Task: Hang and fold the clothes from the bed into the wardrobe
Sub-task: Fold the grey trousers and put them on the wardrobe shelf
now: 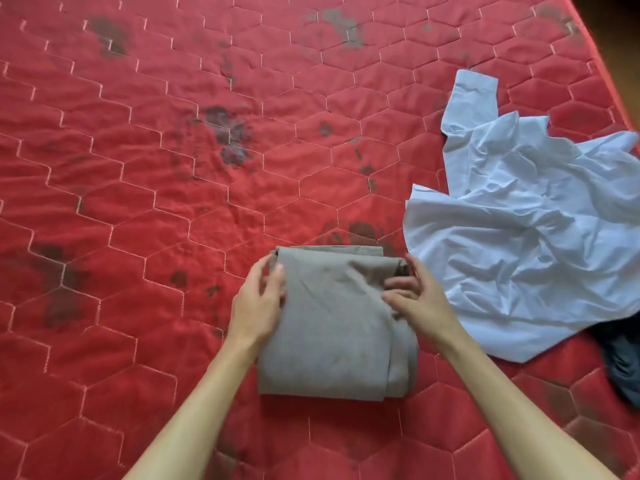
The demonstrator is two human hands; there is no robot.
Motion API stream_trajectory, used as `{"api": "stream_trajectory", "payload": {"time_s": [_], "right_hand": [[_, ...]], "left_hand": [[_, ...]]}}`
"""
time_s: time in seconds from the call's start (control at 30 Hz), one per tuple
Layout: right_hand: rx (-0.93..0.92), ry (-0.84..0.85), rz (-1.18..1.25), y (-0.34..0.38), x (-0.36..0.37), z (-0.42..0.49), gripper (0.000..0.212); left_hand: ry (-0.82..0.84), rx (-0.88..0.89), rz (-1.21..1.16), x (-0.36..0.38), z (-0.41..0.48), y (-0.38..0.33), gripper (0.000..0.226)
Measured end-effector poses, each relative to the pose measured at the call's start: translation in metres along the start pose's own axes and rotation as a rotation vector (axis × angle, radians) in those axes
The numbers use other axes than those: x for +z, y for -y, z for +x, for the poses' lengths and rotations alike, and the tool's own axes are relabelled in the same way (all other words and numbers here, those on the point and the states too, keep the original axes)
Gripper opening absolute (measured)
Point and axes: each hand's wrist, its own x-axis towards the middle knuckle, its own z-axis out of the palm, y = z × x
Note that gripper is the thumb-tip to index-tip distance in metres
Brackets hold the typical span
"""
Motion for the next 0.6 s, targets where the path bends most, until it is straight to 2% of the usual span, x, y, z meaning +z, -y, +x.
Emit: {"api": "stream_trajectory", "payload": {"time_s": [0.03, 0.1, 0.13, 0.2, 0.33, 0.6], "right_hand": [[-0.101, -0.076, -0.115, -0.006, 0.007, 0.006, 0.08], [-0.402, -0.186, -0.468, -0.021, 0.027, 0.005, 0.073], [-0.528, -0.199, -0.63, -0.029, 0.041, -0.001, 0.068], [-0.621, -0.145, -0.842, -0.044, 0.07, -0.009, 0.057], [-0.552, -0.088, -1.05, -0.067, 0.092, 0.006, 0.059], [-0.558, -0.04, -1.077, -0.073, 0.087, 0.016, 0.067]], "left_hand": [[-0.021, 0.108, 0.158, 0.009, 0.004, 0.01, 0.048], [-0.04, 0.386, 0.509, 0.028, 0.001, 0.029, 0.059], [-0.032, 0.515, 0.664, 0.038, -0.001, 0.038, 0.061], [0.005, 0.67, 0.869, 0.055, 0.001, 0.055, 0.062], [0.001, 0.669, 1.01, 0.069, 0.017, 0.078, 0.065], [-0.015, 0.657, 1.063, 0.074, 0.023, 0.083, 0.065]]}}
